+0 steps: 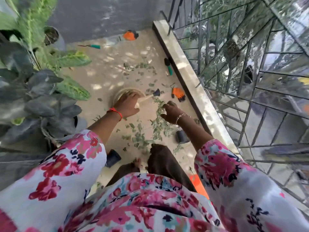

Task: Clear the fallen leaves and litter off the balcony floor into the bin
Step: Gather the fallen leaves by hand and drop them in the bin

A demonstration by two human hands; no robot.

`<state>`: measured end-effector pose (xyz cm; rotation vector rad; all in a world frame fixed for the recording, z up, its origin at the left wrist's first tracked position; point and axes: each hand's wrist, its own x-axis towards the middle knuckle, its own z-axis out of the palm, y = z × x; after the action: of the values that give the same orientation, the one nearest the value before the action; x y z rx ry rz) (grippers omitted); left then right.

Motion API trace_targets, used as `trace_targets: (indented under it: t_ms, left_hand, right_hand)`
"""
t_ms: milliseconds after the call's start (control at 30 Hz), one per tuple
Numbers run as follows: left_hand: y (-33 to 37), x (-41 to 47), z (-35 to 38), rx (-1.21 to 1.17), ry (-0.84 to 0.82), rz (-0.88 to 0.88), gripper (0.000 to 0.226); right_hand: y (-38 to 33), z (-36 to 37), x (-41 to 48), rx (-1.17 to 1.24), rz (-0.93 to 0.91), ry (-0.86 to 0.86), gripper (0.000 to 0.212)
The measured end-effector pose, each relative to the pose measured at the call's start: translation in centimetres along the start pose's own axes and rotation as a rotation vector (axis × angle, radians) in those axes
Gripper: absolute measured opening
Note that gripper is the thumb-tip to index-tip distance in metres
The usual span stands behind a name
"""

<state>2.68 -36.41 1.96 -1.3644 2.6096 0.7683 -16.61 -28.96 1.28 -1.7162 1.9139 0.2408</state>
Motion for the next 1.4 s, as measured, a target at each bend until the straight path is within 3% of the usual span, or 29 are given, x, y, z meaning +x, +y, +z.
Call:
trace_targets:
  t_ms: [533,733,900,1167,1300,1400]
  left_hand:
    - [-0.6,21.2,-2.0,-0.112,-0.128,-0.208,0.047]
    - [-1.4,29.3,-4.0,-0.13,-0.084,-0.209,0.043]
    - [-4.4,34.6,-4.4,-0.139,-0.108,-0.187,0.041]
    - [-13.0,45.4,3.1,-0.127,-0.299,-0.151,0.042]
    - [-18.8,51.0,11.5,-0.143,-0.424,-0.151,0.045]
    - [-23.5,54.8,19.1,-0.216,-0.449,-0.16,0.062]
  right_hand:
    - [10.5,-8.9,21.7,0.019,-0.045,-0.191,0.052]
    - [13.3,-13.4,30.3,0.067,-0.04,-0.158,0.047]
    - [13.9,-14.0,36.2,0.133,0.008,-0.149,0.055]
    - [17.0,-5.8,48.2,0.339,0.13,-0.057,0.056]
    - [20.6,3.5,56.1,0.4,0.137,-0.008,0.054]
    - [24.3,10.2,61.7,0.399,0.06,0.006,0.062]
